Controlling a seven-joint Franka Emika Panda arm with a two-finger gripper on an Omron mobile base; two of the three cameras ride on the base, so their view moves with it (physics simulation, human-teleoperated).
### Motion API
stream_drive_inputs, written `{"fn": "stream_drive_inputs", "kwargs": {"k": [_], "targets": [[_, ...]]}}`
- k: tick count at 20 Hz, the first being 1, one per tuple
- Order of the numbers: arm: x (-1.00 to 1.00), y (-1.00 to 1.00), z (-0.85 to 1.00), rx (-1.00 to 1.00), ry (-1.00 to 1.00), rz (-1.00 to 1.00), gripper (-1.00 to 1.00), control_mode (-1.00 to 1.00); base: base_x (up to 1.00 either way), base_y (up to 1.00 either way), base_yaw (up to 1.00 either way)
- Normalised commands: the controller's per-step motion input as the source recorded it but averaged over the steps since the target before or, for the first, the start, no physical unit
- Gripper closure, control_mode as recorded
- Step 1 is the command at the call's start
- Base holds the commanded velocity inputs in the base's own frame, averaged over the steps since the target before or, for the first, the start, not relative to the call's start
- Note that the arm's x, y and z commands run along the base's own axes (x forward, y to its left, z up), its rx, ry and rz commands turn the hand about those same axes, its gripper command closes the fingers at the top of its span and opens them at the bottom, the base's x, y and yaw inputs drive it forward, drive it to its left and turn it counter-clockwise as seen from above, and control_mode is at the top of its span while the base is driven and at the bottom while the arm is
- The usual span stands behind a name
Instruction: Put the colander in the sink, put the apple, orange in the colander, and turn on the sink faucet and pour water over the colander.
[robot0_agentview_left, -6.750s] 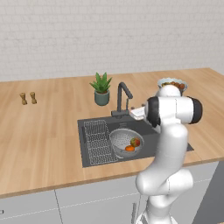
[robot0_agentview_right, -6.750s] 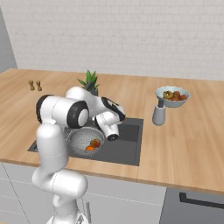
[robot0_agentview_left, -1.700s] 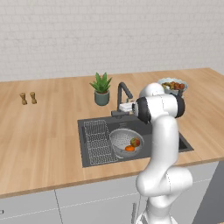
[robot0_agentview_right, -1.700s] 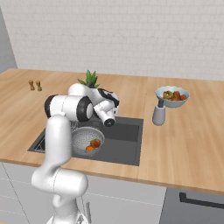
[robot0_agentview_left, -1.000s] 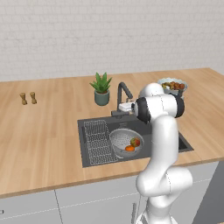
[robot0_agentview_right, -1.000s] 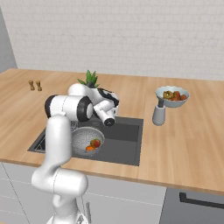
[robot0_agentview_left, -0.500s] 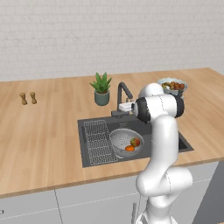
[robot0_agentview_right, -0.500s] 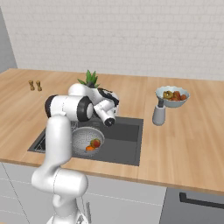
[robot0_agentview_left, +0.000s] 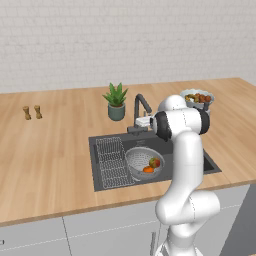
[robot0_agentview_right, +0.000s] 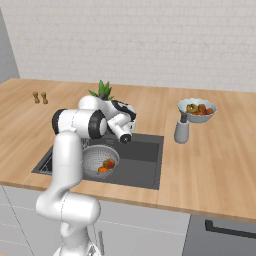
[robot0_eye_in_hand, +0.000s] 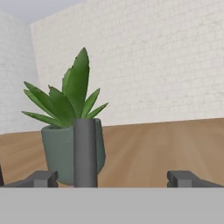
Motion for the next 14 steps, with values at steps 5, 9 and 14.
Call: {"fn": "stream_drive_inputs", "kwargs": {"k": [5,9,14], "targets": [[0.00,0.00,0.00,0.00,0.00,0.00,-1.00,-1.00,0.00,0.00,0.00],[0.00,-0.09,0.00,0.00,0.00,-0.01,-1.00,-1.00,0.00,0.00,0.00],[0.00,-0.17,0.00,0.00,0.00,-0.04,-1.00,-1.00,0.00,0.00,0.00]]}}
